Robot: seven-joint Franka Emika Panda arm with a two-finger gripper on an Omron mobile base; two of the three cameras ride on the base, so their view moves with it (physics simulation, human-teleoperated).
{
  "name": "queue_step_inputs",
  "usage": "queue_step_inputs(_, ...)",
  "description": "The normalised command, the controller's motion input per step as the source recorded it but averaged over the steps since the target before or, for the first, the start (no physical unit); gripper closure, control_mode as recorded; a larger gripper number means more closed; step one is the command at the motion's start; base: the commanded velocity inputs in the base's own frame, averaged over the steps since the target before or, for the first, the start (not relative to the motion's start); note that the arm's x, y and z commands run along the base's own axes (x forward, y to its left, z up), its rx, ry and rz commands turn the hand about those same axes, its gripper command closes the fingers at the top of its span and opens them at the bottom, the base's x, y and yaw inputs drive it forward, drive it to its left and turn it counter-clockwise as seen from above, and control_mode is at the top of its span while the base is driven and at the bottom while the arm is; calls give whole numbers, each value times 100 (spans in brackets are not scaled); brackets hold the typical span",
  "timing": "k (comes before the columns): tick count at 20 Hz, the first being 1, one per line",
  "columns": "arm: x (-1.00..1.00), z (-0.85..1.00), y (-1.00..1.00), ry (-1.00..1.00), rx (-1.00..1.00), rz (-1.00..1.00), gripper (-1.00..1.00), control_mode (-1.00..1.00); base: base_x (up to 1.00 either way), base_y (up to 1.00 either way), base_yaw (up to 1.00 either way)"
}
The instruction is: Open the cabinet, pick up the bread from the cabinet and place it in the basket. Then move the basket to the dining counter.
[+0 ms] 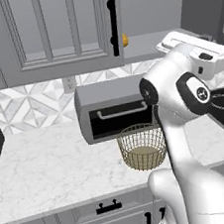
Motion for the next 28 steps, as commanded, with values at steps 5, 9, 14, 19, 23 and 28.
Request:
queue_step_inputs(5,18,0,-100,0,15,-7,100,-100,0,0,0)
queue_step_inputs(9,4,0,-100,0,18,-3,100,-100,0,0,0)
queue_step_inputs(14,0,0,-100,0,19,0,100,-100,0,0,0)
queue_step_inputs(19,8,0,-99,0,20,1,100,-100,0,0,0)
queue_step_inputs(23,-9,0,-27,0,16,8,100,-100,0,0,0)
queue_step_inputs(28,-88,15,93,-14,-4,12,100,-100,0,0,0)
